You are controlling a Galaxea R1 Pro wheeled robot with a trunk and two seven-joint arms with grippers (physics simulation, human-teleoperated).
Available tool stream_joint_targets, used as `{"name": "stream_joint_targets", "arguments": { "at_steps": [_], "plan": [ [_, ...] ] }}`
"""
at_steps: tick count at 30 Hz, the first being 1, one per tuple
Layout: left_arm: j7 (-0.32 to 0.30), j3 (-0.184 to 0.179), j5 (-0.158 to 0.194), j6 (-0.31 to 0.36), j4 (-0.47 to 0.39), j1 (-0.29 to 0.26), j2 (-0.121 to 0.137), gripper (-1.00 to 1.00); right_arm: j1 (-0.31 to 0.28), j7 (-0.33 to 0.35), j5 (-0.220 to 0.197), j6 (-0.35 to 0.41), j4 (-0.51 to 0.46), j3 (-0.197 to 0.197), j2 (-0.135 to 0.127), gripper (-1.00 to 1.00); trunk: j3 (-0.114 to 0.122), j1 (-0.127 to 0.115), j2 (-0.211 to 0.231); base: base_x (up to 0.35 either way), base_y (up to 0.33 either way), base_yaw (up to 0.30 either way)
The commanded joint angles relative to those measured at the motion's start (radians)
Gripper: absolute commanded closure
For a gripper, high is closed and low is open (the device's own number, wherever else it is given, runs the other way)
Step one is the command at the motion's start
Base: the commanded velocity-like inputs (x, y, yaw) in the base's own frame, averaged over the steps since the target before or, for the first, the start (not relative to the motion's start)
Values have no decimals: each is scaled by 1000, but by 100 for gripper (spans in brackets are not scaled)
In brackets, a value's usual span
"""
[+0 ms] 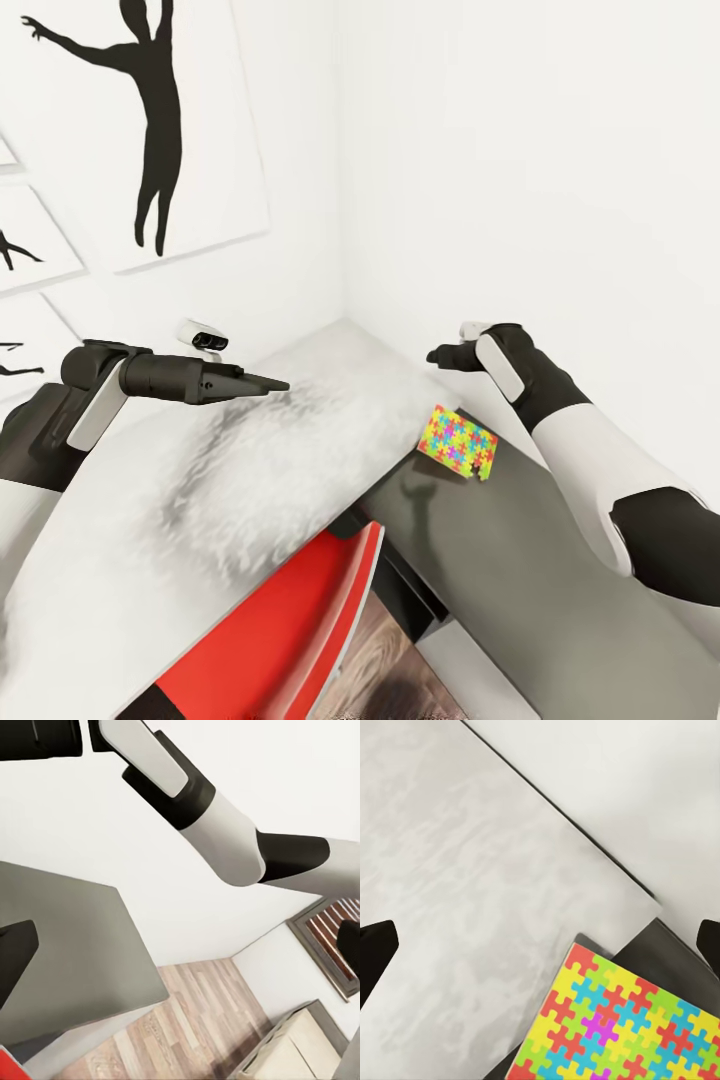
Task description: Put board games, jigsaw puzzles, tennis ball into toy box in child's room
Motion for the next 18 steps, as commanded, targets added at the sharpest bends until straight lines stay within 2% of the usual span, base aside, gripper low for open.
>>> {"name": "stream_joint_targets", "arguments": {
  "at_steps": [1,18],
  "plan": [
    [-2,-2,3,11,0,-1,1,-100,-1,-4,-11,2,-1,6,-6,-100,-4,1,-2,0,0,0],
    [-2,-1,3,10,0,-1,-1,-100,-21,12,-12,-17,0,5,-19,-100,-31,1,-2,0,0,0]
  ]
}}
